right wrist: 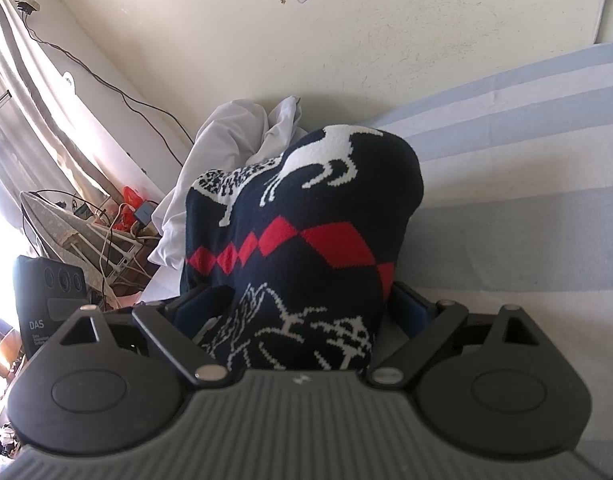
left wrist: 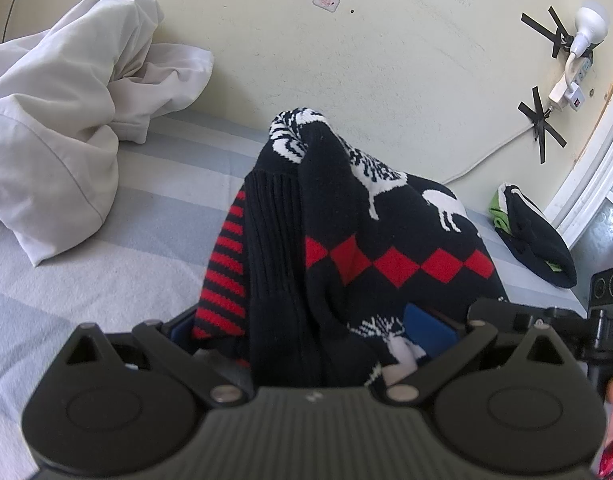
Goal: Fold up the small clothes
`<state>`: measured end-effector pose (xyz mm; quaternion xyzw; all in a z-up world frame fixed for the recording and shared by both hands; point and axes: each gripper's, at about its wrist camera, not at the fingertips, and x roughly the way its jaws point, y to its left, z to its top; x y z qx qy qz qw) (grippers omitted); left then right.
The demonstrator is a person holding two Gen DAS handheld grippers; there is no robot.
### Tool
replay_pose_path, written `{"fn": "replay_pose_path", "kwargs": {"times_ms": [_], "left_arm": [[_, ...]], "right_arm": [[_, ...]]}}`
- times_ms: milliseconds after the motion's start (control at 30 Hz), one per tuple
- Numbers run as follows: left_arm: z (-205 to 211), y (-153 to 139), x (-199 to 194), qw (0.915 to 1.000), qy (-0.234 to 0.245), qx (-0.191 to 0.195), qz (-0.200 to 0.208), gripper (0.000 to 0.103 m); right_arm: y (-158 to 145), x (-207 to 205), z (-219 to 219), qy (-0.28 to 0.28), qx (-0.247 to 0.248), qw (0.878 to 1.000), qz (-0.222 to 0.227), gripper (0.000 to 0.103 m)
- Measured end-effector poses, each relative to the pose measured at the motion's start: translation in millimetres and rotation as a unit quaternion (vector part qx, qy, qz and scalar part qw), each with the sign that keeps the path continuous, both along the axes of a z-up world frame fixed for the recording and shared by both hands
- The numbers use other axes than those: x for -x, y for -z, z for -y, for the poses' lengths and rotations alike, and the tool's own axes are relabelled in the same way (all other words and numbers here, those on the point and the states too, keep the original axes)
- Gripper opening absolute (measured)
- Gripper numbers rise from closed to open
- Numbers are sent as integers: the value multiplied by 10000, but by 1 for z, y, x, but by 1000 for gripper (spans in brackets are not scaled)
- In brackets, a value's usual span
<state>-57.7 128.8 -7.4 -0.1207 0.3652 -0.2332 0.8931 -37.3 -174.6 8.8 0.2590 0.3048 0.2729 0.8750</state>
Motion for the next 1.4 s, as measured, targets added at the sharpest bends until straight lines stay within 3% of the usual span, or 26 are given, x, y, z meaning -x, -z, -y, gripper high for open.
{"fn": "replay_pose_path", "kwargs": {"times_ms": [533,800,967,1400], "left_arm": [[-1,0,0,10000,-13,37,-13,103],[-22,3,-6,9974,-144,673,-220,103],[-15,1,-5,9989,-122,429,-150,103],[-10,1,-2,9995,-118,267,-83,103]], "right_arm": [[0,0,0,-3,5,10000,2,96],[0,0,0,-2,6,10000,1,96],[0,0,0,-1,6,10000,1,96],[0,0,0,0,7,10000,0,96]]}}
